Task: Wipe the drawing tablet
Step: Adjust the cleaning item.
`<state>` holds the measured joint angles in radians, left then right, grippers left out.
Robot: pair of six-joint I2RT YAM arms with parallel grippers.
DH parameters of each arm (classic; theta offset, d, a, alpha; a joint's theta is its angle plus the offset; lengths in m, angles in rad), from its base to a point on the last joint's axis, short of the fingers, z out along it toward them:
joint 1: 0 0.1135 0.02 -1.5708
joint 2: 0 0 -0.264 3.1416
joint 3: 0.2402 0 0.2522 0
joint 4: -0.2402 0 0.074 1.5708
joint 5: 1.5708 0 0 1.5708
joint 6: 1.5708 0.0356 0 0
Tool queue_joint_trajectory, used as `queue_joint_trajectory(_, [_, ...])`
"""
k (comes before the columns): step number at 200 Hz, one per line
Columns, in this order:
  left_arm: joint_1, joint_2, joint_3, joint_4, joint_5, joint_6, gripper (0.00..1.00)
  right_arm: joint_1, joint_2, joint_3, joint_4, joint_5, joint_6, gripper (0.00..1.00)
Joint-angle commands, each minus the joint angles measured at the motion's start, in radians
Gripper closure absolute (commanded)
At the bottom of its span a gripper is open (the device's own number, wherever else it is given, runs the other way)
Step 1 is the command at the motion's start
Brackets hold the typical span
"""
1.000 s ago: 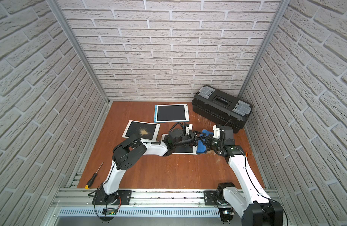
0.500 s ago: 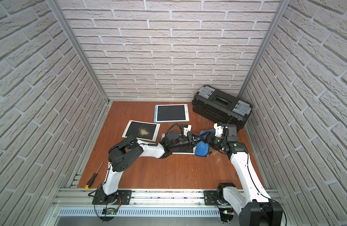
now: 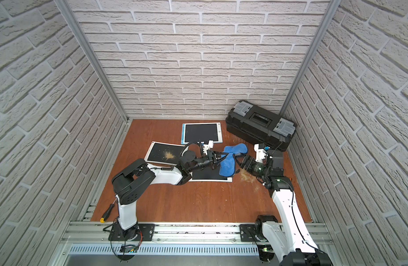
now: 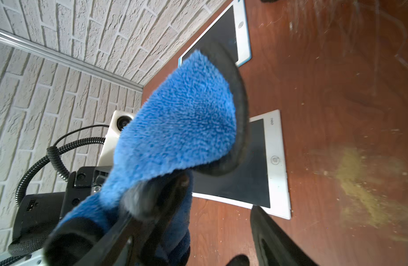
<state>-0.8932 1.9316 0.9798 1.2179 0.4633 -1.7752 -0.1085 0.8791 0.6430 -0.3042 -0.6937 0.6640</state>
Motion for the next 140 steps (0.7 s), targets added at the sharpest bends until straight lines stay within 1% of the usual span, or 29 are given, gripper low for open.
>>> queue_joint_trajectory(1, [-0.012,0.022,0.046,0.183,0.026,-0.073,1.0,-0.003,-0.02,-0.005,0.164,-0.105,0.038,0.18])
queue_joint_trajectory(9, [-0.017,0.025,0.059,0.183,0.029,-0.079,1.0,-0.003,-0.041,-0.005,0.162,-0.101,0.036,0.09])
queue_joint_trajectory(16, [-0.018,0.027,0.067,0.183,0.032,-0.079,1.0,-0.003,-0.063,-0.011,0.186,-0.107,0.049,0.07])
queue_joint_trajectory(21, [-0.021,0.027,0.07,0.183,0.034,-0.078,1.0,-0.003,-0.08,-0.018,0.198,-0.108,0.058,0.01])
queue_joint_trajectory(24, [-0.024,0.027,0.071,0.183,0.034,-0.08,1.0,-0.003,-0.09,-0.02,0.203,-0.108,0.063,0.0])
queue_joint_trajectory(48, [-0.009,0.017,0.033,0.182,0.018,-0.078,1.0,-0.003,-0.146,-0.04,0.229,-0.109,0.083,0.01])
queue_joint_trajectory(72, [0.024,-0.003,-0.039,0.182,0.004,-0.068,1.0,-0.003,-0.188,-0.065,0.241,-0.12,0.085,0.02])
queue_joint_trajectory(91, [0.037,-0.023,-0.071,0.182,-0.001,-0.06,1.0,-0.002,-0.214,-0.094,0.319,-0.158,0.131,0.02])
queue_joint_trajectory(103, [0.037,-0.028,-0.068,0.183,0.0,-0.062,1.0,0.005,-0.21,-0.103,0.34,-0.168,0.147,0.0])
queue_joint_trajectory(140, [-0.001,-0.012,-0.001,0.183,0.004,-0.08,1.0,0.034,-0.15,-0.082,0.28,-0.175,0.099,0.0])
